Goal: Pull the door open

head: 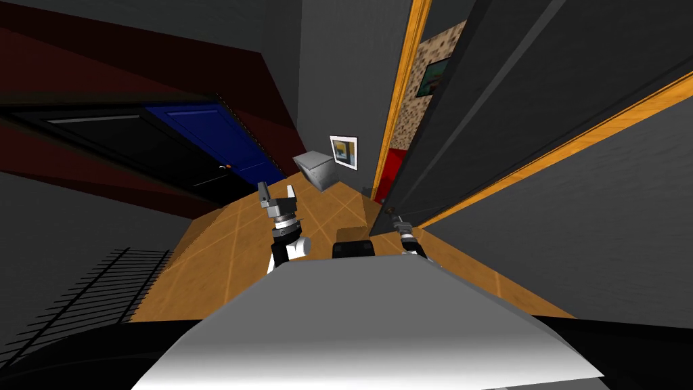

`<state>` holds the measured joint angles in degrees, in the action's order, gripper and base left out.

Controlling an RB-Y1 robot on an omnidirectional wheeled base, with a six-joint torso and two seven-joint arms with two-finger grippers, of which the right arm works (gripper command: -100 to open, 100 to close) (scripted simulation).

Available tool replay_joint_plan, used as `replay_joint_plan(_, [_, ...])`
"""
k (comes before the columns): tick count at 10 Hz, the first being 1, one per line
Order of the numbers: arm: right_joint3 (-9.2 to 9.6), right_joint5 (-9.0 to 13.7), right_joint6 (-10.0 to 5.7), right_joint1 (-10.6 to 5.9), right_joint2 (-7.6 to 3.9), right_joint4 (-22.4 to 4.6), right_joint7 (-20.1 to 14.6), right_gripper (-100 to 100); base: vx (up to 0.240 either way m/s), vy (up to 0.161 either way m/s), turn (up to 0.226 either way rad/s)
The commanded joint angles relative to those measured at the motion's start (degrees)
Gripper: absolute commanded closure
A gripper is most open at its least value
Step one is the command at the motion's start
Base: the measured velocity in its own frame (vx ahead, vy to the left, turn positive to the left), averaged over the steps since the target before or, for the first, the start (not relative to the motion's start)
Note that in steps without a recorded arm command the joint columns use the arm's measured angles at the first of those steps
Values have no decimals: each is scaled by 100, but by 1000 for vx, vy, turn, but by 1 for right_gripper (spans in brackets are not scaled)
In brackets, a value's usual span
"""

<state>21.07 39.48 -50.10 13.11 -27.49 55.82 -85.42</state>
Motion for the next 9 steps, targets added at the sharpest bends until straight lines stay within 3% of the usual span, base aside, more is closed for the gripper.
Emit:
replay_joint_plan(1, [165,-85,-79,-40,72,17,-46,-100,-100,-40,33])
replay_joint_plan(6, [332,-184,-263,-25,49,12,-139,-100,-75,-37,42])
replay_joint_plan(9, [355,-198,-288,-23,46,12,-151,-100,-39,-14,22])
